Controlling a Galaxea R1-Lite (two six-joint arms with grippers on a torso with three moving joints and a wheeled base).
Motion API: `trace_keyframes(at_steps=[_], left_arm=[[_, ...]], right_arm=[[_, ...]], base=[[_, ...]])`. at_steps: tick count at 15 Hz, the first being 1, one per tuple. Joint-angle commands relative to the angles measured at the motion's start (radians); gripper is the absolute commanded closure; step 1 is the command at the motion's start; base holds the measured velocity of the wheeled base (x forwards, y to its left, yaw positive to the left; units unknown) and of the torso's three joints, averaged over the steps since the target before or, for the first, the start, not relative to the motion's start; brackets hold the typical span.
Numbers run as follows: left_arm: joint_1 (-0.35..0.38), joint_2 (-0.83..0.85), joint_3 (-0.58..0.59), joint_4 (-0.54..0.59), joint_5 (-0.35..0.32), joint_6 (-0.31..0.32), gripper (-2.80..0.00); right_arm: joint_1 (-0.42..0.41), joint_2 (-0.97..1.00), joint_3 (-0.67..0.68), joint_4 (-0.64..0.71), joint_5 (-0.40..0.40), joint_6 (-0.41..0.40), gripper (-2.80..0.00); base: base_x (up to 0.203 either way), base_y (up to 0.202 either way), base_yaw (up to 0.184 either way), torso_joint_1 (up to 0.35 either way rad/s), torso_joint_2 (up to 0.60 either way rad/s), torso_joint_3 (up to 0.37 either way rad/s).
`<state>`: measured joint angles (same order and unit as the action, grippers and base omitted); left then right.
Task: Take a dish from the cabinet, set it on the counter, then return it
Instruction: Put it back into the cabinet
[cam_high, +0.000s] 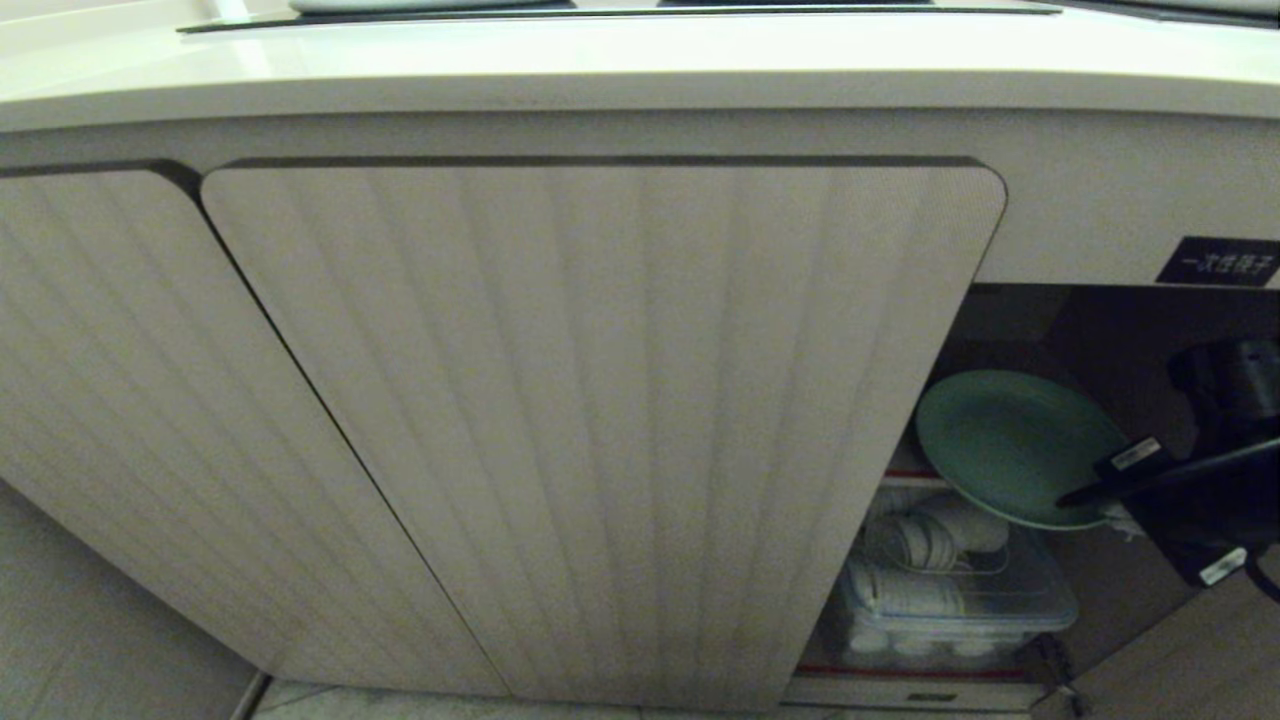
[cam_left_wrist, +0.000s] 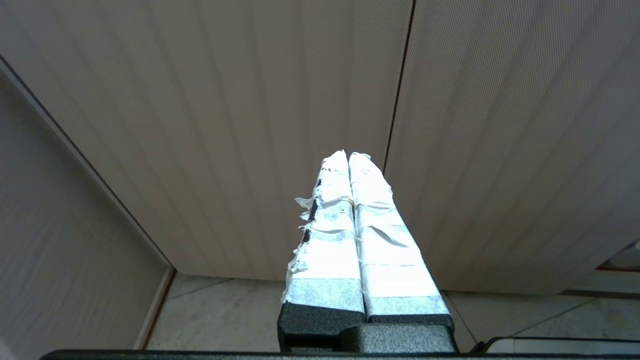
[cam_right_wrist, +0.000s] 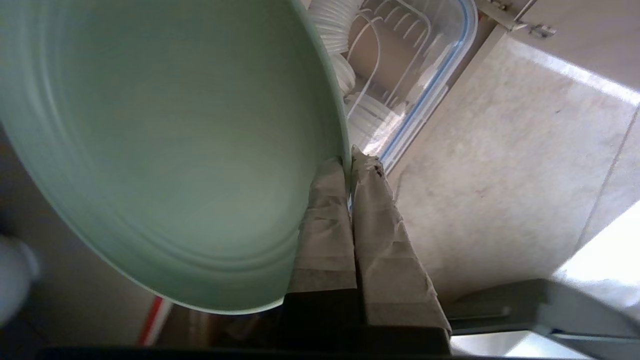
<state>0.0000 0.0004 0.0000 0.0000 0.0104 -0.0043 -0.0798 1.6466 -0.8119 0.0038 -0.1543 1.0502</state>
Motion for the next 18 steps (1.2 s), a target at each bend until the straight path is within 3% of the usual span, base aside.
trace_keyframes(at_steps=[1,9,18], left_arm=[[0.000,0.000,0.000,0.000,-0.001,0.000,0.00],[0.000,0.000,0.000,0.000,0.000,0.000,0.00],[0.000,0.000,0.000,0.000,0.000,0.000,0.00]], right_arm=[[0.000,0.019,-0.015,0.007,-0.001,0.042,0.00],[0.004,0.071,-0.070,0.050,0.001,0.156,0.00],[0.023,0.108,-0.112,0.035,-0.001,0.194,0.00]], base=[[0.000,0.000,0.000,0.000,0.00,0.000],[0.000,0.000,0.000,0.000,0.00,0.000],[0.000,0.000,0.000,0.000,0.00,0.000]])
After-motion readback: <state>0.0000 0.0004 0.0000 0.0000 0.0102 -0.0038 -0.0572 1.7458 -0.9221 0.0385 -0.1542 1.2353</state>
